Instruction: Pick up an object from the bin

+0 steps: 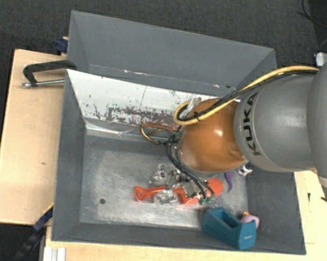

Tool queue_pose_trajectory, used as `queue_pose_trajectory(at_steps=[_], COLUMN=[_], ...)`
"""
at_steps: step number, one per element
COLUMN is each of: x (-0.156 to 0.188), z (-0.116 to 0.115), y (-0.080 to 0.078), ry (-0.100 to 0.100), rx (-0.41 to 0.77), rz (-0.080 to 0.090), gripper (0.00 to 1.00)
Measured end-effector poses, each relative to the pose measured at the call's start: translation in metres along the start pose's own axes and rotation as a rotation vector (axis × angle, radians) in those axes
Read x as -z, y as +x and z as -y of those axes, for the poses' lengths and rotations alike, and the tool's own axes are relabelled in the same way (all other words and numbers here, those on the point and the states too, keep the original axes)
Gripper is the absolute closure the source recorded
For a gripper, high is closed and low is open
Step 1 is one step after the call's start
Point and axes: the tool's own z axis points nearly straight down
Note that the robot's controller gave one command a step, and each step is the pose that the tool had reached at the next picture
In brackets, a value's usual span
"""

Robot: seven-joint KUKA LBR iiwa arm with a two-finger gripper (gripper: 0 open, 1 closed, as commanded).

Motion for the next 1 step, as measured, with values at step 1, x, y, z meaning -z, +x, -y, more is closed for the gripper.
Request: queue_pose_trajectory(at_steps=[1], x=[0.1077], z=[0.0000], y=[-0.0123], ry=[0.000], rx=[-0.066], rz=[-0.002], gripper=[1.00])
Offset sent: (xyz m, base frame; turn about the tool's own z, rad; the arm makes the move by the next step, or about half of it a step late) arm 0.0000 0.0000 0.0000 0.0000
